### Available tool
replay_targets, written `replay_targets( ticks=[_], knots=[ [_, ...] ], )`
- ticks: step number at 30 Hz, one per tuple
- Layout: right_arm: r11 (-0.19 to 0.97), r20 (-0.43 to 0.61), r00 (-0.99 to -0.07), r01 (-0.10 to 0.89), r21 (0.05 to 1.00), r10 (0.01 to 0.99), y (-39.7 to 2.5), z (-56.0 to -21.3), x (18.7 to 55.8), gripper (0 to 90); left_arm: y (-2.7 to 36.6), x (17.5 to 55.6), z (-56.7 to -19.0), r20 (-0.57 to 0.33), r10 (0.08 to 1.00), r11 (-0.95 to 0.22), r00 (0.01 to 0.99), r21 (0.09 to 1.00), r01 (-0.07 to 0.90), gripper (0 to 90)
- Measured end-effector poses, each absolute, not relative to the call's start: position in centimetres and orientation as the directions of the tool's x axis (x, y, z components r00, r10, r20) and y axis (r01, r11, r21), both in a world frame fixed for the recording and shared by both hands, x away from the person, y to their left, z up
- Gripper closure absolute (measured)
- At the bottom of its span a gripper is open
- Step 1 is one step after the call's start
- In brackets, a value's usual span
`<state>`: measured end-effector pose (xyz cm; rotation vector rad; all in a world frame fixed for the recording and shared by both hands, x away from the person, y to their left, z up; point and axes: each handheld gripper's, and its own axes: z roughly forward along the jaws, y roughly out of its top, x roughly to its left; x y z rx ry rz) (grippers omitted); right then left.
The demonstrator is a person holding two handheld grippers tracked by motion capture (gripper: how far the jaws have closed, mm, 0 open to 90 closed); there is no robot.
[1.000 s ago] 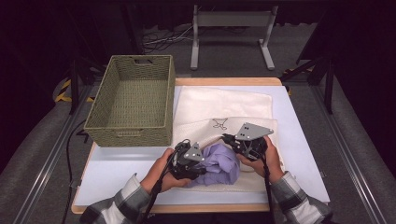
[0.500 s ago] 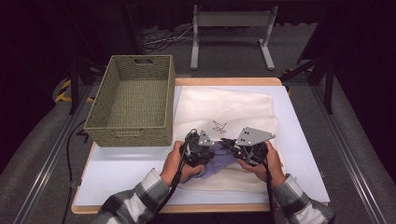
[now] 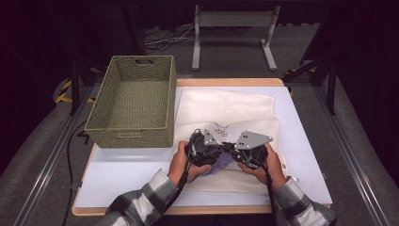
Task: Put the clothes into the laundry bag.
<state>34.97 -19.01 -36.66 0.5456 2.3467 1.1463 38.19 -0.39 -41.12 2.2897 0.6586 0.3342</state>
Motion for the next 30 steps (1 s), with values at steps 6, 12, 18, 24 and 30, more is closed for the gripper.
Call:
replay_targets(
  ticks=[6,12,18,24,30],
  knots=[
    [0.564,-0.237,-0.803,0.144,0.813,0.547,-19.5,-36.4,34.9,88.0,1.1,36.1,-39.9,0.130,0.460,-0.668,0.878,0.702,0.246,35.2],
    [0.564,-0.239,-0.801,0.144,0.813,0.550,-19.6,-36.3,34.7,88.1,3.8,34.2,-39.5,0.187,0.382,-0.702,0.905,0.695,0.153,24.2],
    [0.563,-0.233,-0.806,0.145,0.814,0.545,-19.6,-36.3,34.7,88.0,5.9,34.4,-40.5,0.149,0.376,-0.728,0.915,0.659,0.192,25.4],
    [0.566,-0.233,-0.810,0.143,0.812,0.539,-19.5,-36.4,34.7,88.0,6.1,34.7,-41.3,0.167,0.350,-0.763,0.922,0.621,0.178,44.3],
    [0.573,-0.232,-0.814,0.145,0.807,0.533,-19.3,-36.6,34.6,88.0,5.2,35.3,-41.8,0.206,0.361,-0.783,0.910,0.596,0.176,71.4]
  ],
)
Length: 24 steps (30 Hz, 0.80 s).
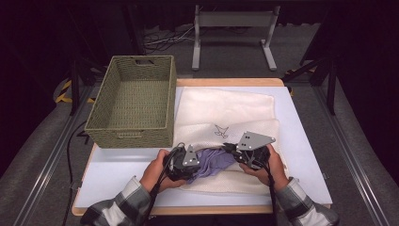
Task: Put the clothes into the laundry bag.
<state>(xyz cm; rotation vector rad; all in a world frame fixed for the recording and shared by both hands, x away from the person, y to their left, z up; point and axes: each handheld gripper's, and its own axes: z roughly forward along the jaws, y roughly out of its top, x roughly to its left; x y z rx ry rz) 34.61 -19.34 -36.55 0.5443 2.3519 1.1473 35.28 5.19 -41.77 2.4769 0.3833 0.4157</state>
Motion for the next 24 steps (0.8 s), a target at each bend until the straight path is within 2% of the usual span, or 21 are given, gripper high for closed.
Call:
replay_targets(
  ticks=[3,7,24],
  knots=[
    [0.573,-0.233,-0.814,0.144,0.807,0.533,-19.3,-36.6,34.6,88.0,4.5,35.5,-41.9,0.219,0.354,-0.795,0.909,0.583,0.169,81.8],
    [0.575,-0.231,-0.816,0.146,0.805,0.530,-19.3,-36.7,34.6,88.0,3.7,35.6,-41.9,0.227,0.341,-0.798,0.912,0.583,0.153,85.6],
    [0.583,-0.223,-0.826,0.149,0.799,0.518,-19.0,-37.1,34.5,88.0,0.8,37.6,-42.4,0.192,0.418,-0.737,0.888,0.644,0.207,87.2]
  ],
)
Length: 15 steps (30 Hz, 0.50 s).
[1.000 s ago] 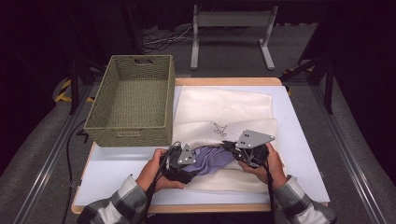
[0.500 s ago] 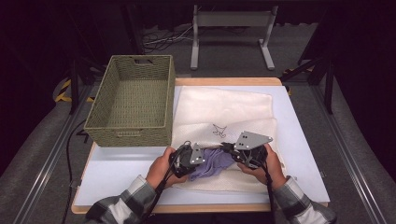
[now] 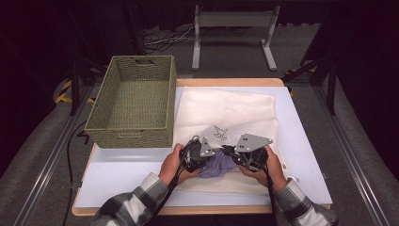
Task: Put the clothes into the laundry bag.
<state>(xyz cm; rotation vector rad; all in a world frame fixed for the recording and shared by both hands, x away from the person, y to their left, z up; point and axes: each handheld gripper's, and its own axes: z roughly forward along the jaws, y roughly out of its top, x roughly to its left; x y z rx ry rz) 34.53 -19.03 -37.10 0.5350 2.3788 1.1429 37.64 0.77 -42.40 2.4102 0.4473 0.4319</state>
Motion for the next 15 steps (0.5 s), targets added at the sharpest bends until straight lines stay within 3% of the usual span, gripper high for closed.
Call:
replay_targets(
  ticks=[7,12,15],
  knots=[
    [0.594,-0.225,-0.829,0.152,0.790,0.512,-18.9,-37.5,34.6,88.0,0.3,38.4,-42.5,0.182,0.427,-0.724,0.886,0.656,0.214,85.0],
    [0.594,-0.225,-0.826,0.156,0.789,0.516,-19.2,-37.5,34.6,88.0,1.8,37.7,-41.4,0.162,0.401,-0.685,0.902,0.707,0.177,73.7],
    [0.592,-0.227,-0.824,0.154,0.791,0.519,-19.3,-37.4,34.5,88.0,2.6,36.9,-40.7,0.149,0.376,-0.665,0.915,0.731,0.154,71.2]
  ],
)
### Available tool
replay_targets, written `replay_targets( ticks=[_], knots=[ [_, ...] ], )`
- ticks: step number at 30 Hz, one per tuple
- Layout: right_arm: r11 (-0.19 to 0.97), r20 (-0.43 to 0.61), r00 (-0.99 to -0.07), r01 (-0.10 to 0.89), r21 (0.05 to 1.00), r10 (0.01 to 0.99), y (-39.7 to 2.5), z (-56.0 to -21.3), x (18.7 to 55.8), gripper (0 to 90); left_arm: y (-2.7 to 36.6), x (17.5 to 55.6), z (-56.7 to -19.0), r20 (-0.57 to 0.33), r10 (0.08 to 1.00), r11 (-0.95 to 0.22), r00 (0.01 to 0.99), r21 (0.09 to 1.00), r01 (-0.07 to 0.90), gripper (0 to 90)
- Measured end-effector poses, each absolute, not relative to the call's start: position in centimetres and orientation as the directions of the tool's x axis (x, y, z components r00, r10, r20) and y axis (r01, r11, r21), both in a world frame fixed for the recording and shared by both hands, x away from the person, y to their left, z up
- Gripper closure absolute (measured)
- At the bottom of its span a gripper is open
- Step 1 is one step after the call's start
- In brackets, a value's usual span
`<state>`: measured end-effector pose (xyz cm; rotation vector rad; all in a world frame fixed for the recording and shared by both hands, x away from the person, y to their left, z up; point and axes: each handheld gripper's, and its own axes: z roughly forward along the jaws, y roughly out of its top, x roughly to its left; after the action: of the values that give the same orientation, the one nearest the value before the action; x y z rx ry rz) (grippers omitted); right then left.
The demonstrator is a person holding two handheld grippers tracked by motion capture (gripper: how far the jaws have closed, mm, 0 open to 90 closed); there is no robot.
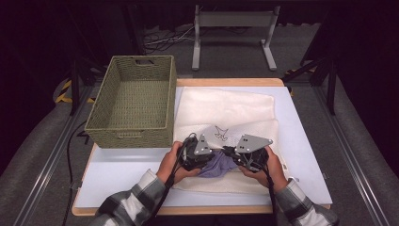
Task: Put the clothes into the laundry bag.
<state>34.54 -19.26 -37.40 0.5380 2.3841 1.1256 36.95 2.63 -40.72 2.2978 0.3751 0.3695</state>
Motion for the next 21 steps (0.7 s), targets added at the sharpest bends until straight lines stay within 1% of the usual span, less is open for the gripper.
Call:
replay_targets(
  ticks=[4,6,9,11,13,15,17,19,20,21],
  knots=[
    [0.590,-0.227,-0.823,0.155,0.792,0.521,-19.3,-37.3,34.5,88.0,3.7,35.6,-40.3,0.136,0.372,-0.650,0.918,0.744,0.154,63.0],
    [0.590,-0.228,-0.823,0.153,0.793,0.521,-19.3,-37.3,34.5,88.0,4.1,35.1,-40.2,0.106,0.355,-0.643,0.929,0.749,0.160,59.5],
    [0.590,-0.229,-0.823,0.152,0.793,0.520,-19.3,-37.2,34.5,88.0,3.8,34.3,-40.5,0.093,0.331,-0.661,0.939,0.733,0.161,45.6],
    [0.588,-0.226,-0.823,0.154,0.794,0.521,-19.3,-37.2,34.5,88.0,3.4,34.1,-40.8,0.073,0.300,-0.679,0.951,0.717,0.159,42.0],
    [0.584,-0.232,-0.820,0.147,0.798,0.524,-19.3,-37.2,34.5,88.0,2.7,34.1,-41.3,0.097,0.287,-0.692,0.953,0.709,0.137,41.0],
    [0.585,-0.235,-0.820,0.145,0.798,0.522,-19.2,-37.2,34.4,88.0,1.9,34.4,-41.9,0.100,0.292,-0.714,0.951,0.685,0.147,39.5],
    [0.586,-0.229,-0.823,0.150,0.796,0.520,-19.2,-37.3,34.5,88.0,1.2,35.0,-42.4,0.108,0.318,-0.725,0.942,0.668,0.168,40.2],
    [0.587,-0.226,-0.824,0.152,0.795,0.520,-19.3,-37.4,34.4,88.0,0.7,35.3,-42.7,0.128,0.324,-0.733,0.937,0.660,0.163,45.3],
    [0.588,-0.225,-0.824,0.154,0.794,0.519,-19.3,-37.4,34.4,88.0,0.5,35.4,-42.9,0.132,0.325,-0.737,0.936,0.655,0.164,50.1],
    [0.589,-0.223,-0.826,0.155,0.793,0.518,-19.3,-37.5,34.4,88.0,0.2,35.7,-43.1,0.128,0.321,-0.740,0.938,0.652,0.165,53.0]
  ],
)
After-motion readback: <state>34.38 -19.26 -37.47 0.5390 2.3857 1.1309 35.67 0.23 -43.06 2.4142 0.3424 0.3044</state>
